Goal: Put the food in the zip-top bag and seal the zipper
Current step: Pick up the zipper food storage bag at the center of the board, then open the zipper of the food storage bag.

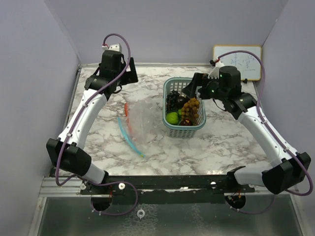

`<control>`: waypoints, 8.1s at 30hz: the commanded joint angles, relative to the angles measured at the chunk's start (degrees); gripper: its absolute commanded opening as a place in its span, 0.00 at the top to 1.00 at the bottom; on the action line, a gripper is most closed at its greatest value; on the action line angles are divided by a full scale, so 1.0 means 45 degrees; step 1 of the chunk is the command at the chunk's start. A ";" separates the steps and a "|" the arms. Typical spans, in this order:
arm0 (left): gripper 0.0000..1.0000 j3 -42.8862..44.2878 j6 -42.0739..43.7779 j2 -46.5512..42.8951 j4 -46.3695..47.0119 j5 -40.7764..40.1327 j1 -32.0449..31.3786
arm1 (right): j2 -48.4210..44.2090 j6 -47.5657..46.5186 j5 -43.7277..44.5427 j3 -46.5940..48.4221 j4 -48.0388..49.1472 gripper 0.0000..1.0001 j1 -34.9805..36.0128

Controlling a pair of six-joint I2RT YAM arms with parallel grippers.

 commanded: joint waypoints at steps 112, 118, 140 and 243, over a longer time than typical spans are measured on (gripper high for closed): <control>0.38 -0.8287 -0.6945 -0.8207 1.1700 0.9750 0.2399 | 0.4817 1.3916 -1.1227 0.3839 1.6573 0.98 0.0154; 0.38 -0.8252 -0.6719 -0.8626 1.0867 0.9770 0.2389 | 0.4878 1.4010 -1.1145 0.3982 1.6671 0.98 0.0017; 0.37 -0.8387 -0.8010 -0.7702 1.3109 0.9844 0.2369 | 0.4465 1.3066 -1.1033 0.3310 1.5869 0.98 -0.0152; 1.00 -0.2221 -0.4613 -0.3321 0.1358 0.4830 0.0530 | 0.7129 -0.3624 0.6238 0.7419 0.1164 0.86 0.6274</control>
